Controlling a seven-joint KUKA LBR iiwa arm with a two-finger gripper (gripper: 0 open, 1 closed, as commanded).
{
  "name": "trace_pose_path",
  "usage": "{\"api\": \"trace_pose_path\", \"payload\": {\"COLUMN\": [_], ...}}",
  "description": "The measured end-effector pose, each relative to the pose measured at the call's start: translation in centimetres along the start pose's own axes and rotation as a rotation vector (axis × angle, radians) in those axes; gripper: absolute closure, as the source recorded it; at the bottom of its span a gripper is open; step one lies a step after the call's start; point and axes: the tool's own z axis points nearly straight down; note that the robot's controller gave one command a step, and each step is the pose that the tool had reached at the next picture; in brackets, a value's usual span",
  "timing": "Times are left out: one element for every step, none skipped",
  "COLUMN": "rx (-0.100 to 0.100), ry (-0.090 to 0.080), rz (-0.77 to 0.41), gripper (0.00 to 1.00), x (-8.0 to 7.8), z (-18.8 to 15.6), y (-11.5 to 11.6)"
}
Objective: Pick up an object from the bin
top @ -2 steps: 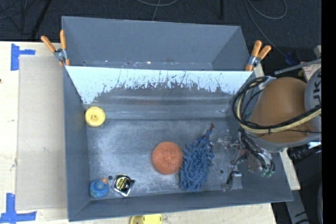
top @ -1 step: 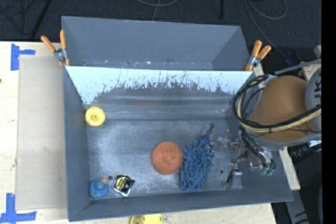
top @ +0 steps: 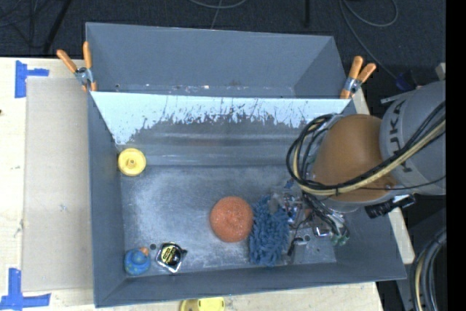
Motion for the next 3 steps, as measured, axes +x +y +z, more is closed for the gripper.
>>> {"api": "trace_pose_path", "payload": {"rx": [0.0,0.0,0.0], "ry": [0.0,0.0,0.002], "rz": [-0.008,-0.009,0.083], "gripper": [1.0,1.0,1.0], "x": [-4.0,-4.0,-6.2], "z": [2.1,2.1,-8.6], "y": [2.2,2.2,5.6]}}
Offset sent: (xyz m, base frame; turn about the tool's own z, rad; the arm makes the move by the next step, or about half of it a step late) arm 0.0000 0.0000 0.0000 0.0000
